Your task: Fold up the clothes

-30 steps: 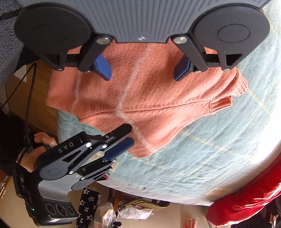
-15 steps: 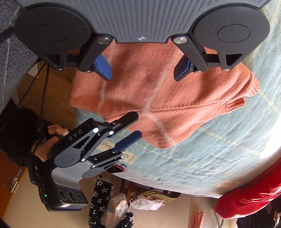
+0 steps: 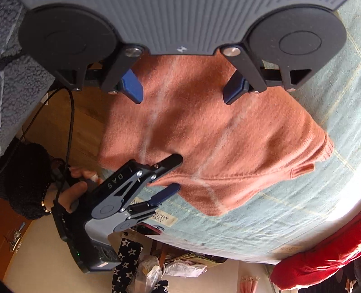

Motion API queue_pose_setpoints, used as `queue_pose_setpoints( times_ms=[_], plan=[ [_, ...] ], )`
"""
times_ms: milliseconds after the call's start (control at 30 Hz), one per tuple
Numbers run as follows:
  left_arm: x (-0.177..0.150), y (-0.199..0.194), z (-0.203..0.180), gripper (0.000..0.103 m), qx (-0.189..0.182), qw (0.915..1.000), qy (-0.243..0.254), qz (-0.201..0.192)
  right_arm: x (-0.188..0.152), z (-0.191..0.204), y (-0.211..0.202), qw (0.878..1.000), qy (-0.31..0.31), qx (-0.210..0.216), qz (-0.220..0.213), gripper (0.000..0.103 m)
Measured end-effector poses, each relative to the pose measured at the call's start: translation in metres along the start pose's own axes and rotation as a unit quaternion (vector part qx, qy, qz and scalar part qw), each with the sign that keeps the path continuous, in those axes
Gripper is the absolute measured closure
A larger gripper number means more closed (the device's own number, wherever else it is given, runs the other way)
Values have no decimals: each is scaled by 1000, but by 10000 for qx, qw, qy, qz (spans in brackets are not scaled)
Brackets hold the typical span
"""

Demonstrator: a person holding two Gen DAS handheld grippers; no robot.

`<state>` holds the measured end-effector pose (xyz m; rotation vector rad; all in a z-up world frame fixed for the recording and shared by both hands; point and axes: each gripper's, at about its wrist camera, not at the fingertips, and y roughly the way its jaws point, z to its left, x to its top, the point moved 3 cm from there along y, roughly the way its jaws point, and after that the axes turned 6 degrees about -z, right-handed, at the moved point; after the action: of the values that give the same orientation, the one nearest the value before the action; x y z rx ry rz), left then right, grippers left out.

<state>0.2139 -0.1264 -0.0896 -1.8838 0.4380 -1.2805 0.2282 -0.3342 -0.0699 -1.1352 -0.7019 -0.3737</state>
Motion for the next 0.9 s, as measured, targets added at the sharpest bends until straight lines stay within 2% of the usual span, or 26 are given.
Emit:
queue_pose_setpoints(
  times_ms=[133, 233, 400, 467, 533, 633, 700, 833, 900],
  plan=[
    [-8, -8, -2, 26, 99, 9999, 42, 10, 0, 5, -1, 10000, -40, -75, -13, 18],
    [-4, -18, 6, 26, 172, 9996, -140, -184, -1, 11, -16, 9999, -69, -5, -85, 18],
    [6, -21, 22, 26, 521, 9976, -258, -382, -13, 30, -58, 9976, -166, 485, -463, 23],
    [10, -21, 26, 26, 571, 9966, -407, -441, -20, 43, -67, 9961, -380, 678, -419, 43],
    [13, -21, 25, 26, 553, 9959, -466, -536, -30, 56, -68, 9946, -667, 775, -197, 57],
    [15, -21, 17, 26, 463, 9963, -387, -614, -46, 64, -71, 9928, -997, 643, 145, 58],
    [16, -18, 12, 26, 397, 9968, -320, -614, -57, 60, -81, 9934, -960, 542, 316, 58],
    [19, -12, 6, 26, 295, 9974, -271, -604, -73, 39, -108, 9980, -359, 479, 188, 53],
    [23, -8, 3, 25, 245, 9977, -214, -591, -77, 27, -113, 9981, 76, 613, -36, 53]
  ],
)
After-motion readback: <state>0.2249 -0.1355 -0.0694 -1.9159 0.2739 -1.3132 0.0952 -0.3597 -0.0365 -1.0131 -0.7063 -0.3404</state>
